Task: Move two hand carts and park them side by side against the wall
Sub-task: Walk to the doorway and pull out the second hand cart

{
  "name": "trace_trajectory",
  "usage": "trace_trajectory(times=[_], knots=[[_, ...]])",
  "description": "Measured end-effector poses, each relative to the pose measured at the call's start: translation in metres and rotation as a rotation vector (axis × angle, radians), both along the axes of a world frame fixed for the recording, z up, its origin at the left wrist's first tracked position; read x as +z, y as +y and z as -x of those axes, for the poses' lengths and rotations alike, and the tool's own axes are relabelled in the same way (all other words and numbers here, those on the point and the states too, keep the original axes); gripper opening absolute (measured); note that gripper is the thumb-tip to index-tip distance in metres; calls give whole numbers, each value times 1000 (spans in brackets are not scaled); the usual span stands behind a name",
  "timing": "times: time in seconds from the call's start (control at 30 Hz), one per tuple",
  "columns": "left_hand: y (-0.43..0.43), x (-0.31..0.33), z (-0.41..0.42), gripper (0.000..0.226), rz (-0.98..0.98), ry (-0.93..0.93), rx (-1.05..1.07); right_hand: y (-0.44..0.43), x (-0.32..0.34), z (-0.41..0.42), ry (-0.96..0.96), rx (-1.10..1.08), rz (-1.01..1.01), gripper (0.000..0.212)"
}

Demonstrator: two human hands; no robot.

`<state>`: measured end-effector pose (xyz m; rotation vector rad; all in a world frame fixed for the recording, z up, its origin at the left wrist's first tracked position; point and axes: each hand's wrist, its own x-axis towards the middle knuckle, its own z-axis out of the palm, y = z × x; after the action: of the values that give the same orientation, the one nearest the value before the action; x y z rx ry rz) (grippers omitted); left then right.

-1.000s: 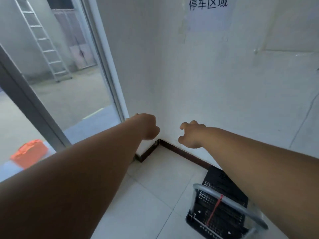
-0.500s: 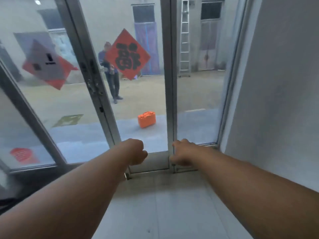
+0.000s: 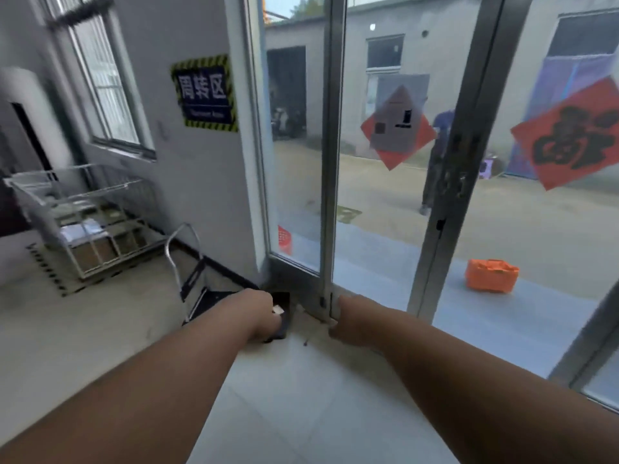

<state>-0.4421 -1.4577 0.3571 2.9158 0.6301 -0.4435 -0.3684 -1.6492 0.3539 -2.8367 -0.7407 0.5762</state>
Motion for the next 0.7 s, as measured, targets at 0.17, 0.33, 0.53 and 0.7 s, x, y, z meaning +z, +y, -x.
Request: trace_trajectory(times=[0.17,0.33,0.53,0.7], knots=[[135,-12,43,33,26,-4,165,153,0,22,2,150,-13,60],[244,-18,70,40,58,-32,301,266,8,36,19,286,-15,61],[328,-22,58,47,87,-41,409,333,41,31,56,430,28,48],[382,-33,20,63,117,-82,482,395,22,-13,69,457,38,50]])
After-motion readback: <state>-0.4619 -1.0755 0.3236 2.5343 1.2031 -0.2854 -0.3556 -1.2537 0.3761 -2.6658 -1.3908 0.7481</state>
